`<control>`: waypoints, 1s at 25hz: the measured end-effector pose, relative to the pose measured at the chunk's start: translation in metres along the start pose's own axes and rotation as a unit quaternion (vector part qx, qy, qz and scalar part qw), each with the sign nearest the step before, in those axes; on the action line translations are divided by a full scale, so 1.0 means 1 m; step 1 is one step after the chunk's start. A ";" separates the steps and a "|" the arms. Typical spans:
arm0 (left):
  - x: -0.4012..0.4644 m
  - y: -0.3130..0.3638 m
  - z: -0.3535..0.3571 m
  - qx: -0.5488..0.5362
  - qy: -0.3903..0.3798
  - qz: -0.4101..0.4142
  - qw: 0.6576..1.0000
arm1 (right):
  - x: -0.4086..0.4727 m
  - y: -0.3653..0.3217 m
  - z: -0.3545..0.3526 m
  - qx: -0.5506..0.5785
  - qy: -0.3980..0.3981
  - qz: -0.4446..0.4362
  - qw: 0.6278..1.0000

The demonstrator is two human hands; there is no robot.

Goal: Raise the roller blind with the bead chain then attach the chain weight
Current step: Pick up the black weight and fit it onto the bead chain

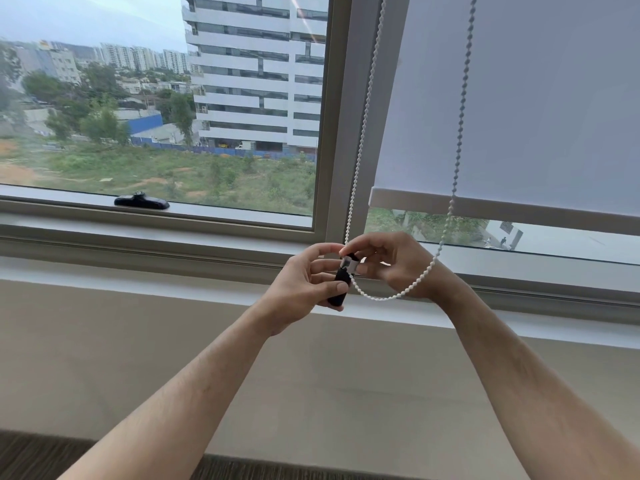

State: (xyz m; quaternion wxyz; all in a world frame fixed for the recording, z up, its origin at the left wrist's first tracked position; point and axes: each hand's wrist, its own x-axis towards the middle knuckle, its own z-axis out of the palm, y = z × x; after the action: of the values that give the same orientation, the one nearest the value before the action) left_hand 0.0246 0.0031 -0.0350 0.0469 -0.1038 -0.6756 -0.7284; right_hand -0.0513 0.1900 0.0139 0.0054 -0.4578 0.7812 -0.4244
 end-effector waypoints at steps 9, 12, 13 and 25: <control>0.002 0.002 -0.001 -0.006 -0.019 0.005 1.000 | 0.006 -0.006 -0.004 0.008 0.006 -0.012 1.000; 0.002 0.002 -0.001 -0.004 -0.019 0.006 1.000 | 0.005 -0.007 -0.005 0.008 -0.007 -0.019 1.000; 0.002 0.002 -0.001 -0.003 -0.019 0.006 1.000 | 0.006 -0.007 -0.005 0.005 -0.010 -0.021 1.000; 0.003 0.003 -0.002 -0.003 0.016 0.001 1.000 | 0.007 -0.004 0.001 -0.044 0.044 -0.048 0.997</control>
State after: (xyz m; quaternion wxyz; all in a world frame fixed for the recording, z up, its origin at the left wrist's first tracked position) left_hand 0.0224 0.0015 -0.0312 0.0580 -0.0933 -0.6727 -0.7317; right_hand -0.0528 0.1835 0.0187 -0.0694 -0.4754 0.7756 -0.4095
